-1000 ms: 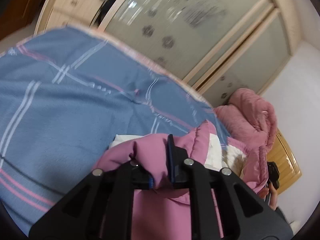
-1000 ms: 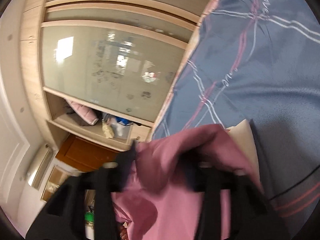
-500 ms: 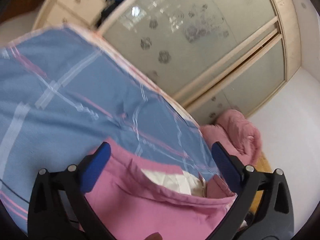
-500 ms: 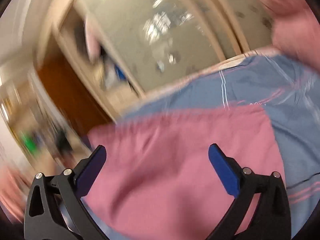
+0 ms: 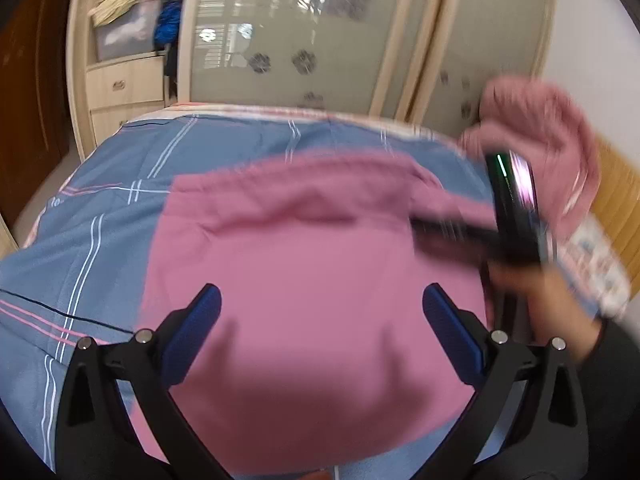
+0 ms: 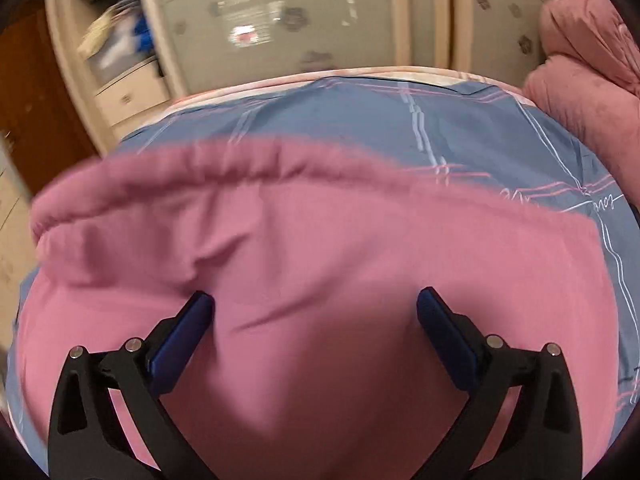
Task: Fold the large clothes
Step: 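Fold the hem over onto the hood with both grippers and release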
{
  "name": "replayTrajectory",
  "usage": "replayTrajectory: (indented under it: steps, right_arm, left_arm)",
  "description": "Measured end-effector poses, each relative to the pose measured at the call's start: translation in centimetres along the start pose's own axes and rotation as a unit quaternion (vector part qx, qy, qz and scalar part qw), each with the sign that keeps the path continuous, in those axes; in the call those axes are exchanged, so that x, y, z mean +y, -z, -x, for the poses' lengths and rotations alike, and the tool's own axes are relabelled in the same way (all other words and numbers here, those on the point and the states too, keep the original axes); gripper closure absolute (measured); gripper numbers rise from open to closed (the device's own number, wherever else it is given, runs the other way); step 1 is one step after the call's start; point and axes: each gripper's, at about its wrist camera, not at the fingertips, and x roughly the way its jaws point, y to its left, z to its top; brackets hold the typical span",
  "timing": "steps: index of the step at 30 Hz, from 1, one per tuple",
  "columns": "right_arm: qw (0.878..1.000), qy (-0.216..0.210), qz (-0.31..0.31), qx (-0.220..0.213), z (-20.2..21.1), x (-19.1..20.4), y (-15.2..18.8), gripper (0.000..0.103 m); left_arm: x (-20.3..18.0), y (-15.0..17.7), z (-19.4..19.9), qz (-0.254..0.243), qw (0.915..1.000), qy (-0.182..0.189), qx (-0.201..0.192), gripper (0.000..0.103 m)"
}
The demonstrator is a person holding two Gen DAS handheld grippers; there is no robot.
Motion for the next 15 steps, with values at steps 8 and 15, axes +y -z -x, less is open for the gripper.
replayTrajectory:
  steps: [8, 15]
  right_arm:
    - [0.967, -0.104, -0.196, -0.128, 4.6, -7.7, 0.4, 0.001]
    - [0.993, -0.048, -0.040, -0.101, 9.8, -5.3, 4.6, 0.001]
  left_arm:
    - [-5.4, -2.7, -9.3, -0.081, 0.9941, -0.051, 0.050, 0.002]
    - [-5.5, -7.2, -20.0, -0.100, 0.9851, -0.122, 0.069, 0.002]
